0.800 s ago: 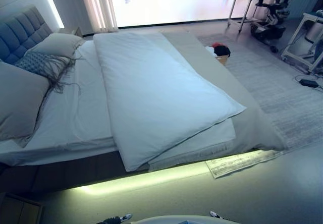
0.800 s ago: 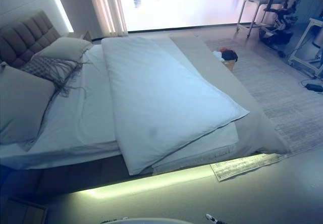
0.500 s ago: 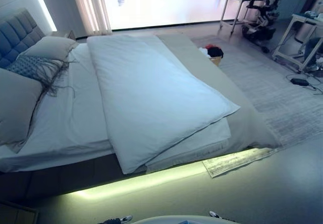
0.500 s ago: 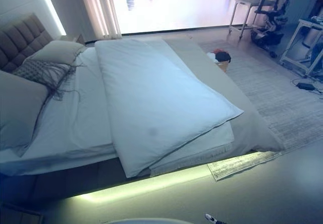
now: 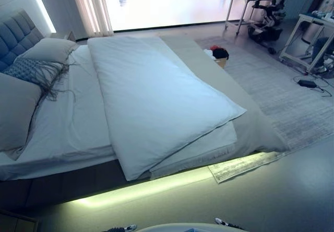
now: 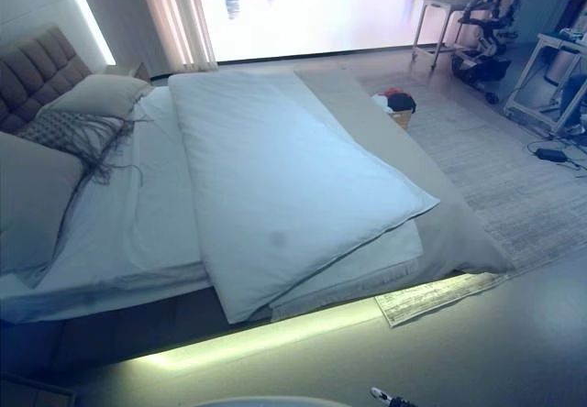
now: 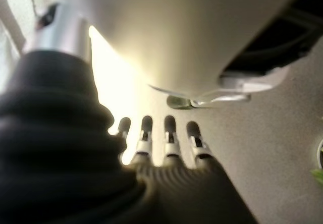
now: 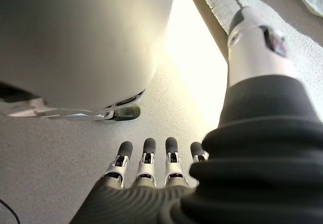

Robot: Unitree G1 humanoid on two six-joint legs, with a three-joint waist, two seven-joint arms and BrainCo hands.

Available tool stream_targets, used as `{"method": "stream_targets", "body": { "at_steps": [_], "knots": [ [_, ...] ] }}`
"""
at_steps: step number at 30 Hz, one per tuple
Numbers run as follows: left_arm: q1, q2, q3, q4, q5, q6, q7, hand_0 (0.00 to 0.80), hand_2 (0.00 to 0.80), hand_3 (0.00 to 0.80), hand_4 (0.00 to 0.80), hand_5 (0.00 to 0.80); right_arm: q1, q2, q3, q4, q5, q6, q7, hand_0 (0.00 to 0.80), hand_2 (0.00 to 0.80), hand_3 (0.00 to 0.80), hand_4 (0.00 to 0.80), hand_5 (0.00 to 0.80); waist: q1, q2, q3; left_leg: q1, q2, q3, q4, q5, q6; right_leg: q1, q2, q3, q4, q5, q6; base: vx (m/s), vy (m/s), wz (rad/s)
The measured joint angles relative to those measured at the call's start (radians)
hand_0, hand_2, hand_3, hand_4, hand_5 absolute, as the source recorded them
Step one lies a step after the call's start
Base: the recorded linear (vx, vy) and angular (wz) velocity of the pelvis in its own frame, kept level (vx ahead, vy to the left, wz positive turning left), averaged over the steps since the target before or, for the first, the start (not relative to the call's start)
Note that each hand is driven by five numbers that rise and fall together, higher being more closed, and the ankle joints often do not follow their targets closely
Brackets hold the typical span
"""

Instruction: Make the bed neatly

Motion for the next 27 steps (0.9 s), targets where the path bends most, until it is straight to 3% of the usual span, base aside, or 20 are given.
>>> {"method": "stream_targets", "body": {
  "at_steps": [11, 12, 14, 16, 17, 21, 22, 23, 24, 25, 26, 27],
  "knots": [
    [-0.004, 0.002, -0.001, 0.003, 0.005, -0.008, 0.003, 0.000, 0.000, 0.000, 0.000, 0.000, -0.019, -0.003, 0.012, 0.000, 0.004, 0.043, 0.027, 0.000, 0.000, 0.000, 0.000, 0.000, 0.000, 0.000, 0.005, 0.002, 0.003, 0.000, 0.016, -0.001, -0.002, 0.008, 0.002, 0.000, 0.002, -0.002, -0.001, -0.006, -0.081, 0.00],
    [-0.015, 0.002, 0.000, 0.013, 0.005, -0.011, 0.006, 0.000, 0.000, 0.000, 0.000, 0.000, -0.029, -0.002, 0.014, 0.000, 0.004, 0.051, 0.035, 0.000, 0.000, 0.000, 0.000, 0.000, 0.001, -0.001, 0.018, -0.017, 0.010, 0.001, 0.065, -0.017, -0.003, 0.003, 0.000, -0.002, 0.013, -0.010, -0.004, -0.098, -0.186, 0.02],
    [-0.052, 0.009, 0.011, 0.049, 0.001, -0.031, 0.014, 0.000, 0.000, 0.000, 0.000, 0.000, -0.066, 0.008, 0.018, 0.005, 0.002, 0.062, 0.044, 0.000, 0.000, 0.000, 0.000, 0.000, 0.004, -0.028, 0.055, -0.139, 0.015, -0.011, 0.292, -0.055, -0.029, -0.045, -0.008, 0.000, 0.077, -0.041, -0.027, -0.063, -0.103, 0.02],
    [-0.097, 0.031, 0.013, 0.051, 0.000, -0.047, 0.016, 0.000, 0.000, 0.000, 0.000, 0.000, -0.099, 0.017, 0.036, 0.014, -0.024, 0.075, 0.049, 0.000, 0.000, 0.000, 0.000, 0.000, 0.018, -0.062, 0.104, -0.287, 0.011, -0.037, 0.565, -0.004, -0.086, -0.045, -0.027, 0.030, 0.088, -0.036, -0.048, 0.067, 0.055, -0.16],
    [-0.099, 0.028, 0.016, 0.048, 0.000, -0.046, 0.017, 0.000, 0.000, 0.000, 0.000, 0.000, -0.099, 0.011, 0.052, 0.018, -0.045, 0.078, 0.048, 0.000, 0.000, 0.000, 0.000, 0.000, 0.033, -0.059, 0.111, -0.320, 0.003, -0.034, 0.584, -0.002, -0.098, -0.045, -0.031, 0.039, 0.087, -0.032, -0.054, 0.149, 0.081, -0.29],
    [-0.096, -0.006, 0.037, 0.067, 0.001, -0.044, 0.022, 0.000, 0.000, 0.000, 0.000, 0.000, -0.092, -0.016, 0.076, 0.041, -0.057, 0.078, 0.050, 0.000, 0.000, 0.000, 0.000, 0.000, 0.028, -0.019, 0.116, -0.298, -0.030, 0.017, 0.391, 0.001, -0.091, -0.049, -0.039, 0.036, 0.083, -0.031, -0.056, 0.260, 0.080, -0.35],
    [-0.096, -0.010, 0.039, 0.076, 0.003, -0.040, 0.022, 0.000, 0.000, 0.000, 0.000, 0.000, -0.080, -0.020, 0.089, 0.042, -0.057, 0.077, 0.051, 0.000, 0.000, 0.000, 0.000, 0.000, 0.028, -0.010, 0.111, -0.276, -0.039, 0.021, 0.338, -0.017, -0.075, -0.040, -0.028, 0.041, 0.051, -0.033, -0.051, 0.285, 0.079, -0.55],
    [-0.086, -0.039, 0.040, 0.094, 0.012, -0.037, 0.022, 0.000, 0.000, 0.000, 0.000, 0.000, -0.077, -0.050, 0.087, 0.054, -0.056, 0.075, 0.061, 0.000, 0.000, 0.000, 0.000, 0.000, 0.040, 0.069, 0.100, -0.259, 0.018, -0.004, 0.243, -0.059, -0.011, -0.051, 0.057, 0.049, 0.115, -0.071, -0.060, 0.327, 0.107, -0.64],
    [-0.078, -0.025, 0.041, 0.088, 0.027, -0.038, 0.022, 0.000, 0.000, 0.000, 0.000, 0.000, -0.082, -0.034, 0.081, 0.053, -0.053, 0.069, 0.057, 0.000, 0.000, 0.000, 0.000, 0.000, 0.046, 0.050, 0.113, -0.250, 0.022, 0.014, 0.228, 0.007, 0.011, -0.096, 0.072, 0.054, 0.347, -0.165, -0.065, 0.285, 0.118, -0.54],
    [-0.070, -0.008, 0.047, 0.081, 0.027, -0.039, 0.021, 0.000, 0.000, 0.000, 0.000, 0.000, -0.080, -0.015, 0.084, 0.054, -0.053, 0.068, 0.058, 0.000, 0.000, 0.000, 0.000, 0.000, 0.048, 0.009, 0.105, -0.240, 0.011, 0.027, 0.207, 0.008, 0.011, -0.086, 0.067, 0.056, 0.382, -0.221, -0.072, 0.281, 0.137, -0.22],
    [-0.067, 0.014, 0.054, 0.074, 0.028, -0.037, 0.028, 0.000, 0.000, 0.000, 0.000, 0.000, -0.070, 0.007, 0.082, 0.054, -0.052, 0.063, 0.061, 0.000, 0.000, 0.000, 0.000, 0.000, 0.040, -0.031, 0.095, -0.234, -0.014, 0.033, 0.186, 0.021, 0.017, -0.035, 0.064, 0.049, 0.301, -0.259, -0.099, 0.266, 0.153, 0.25],
    [-0.064, 0.007, 0.056, 0.073, 0.029, -0.030, 0.026, 0.000, 0.000, 0.000, 0.000, 0.000, -0.062, 0.007, 0.067, 0.055, -0.052, 0.060, 0.059, 0.000, 0.000, 0.000, 0.000, 0.000, 0.036, -0.031, 0.091, -0.228, -0.011, 0.031, 0.160, 0.017, 0.013, -0.001, 0.069, 0.039, 0.220, -0.231, -0.107, 0.248, 0.157, 0.32]
  ]
}}
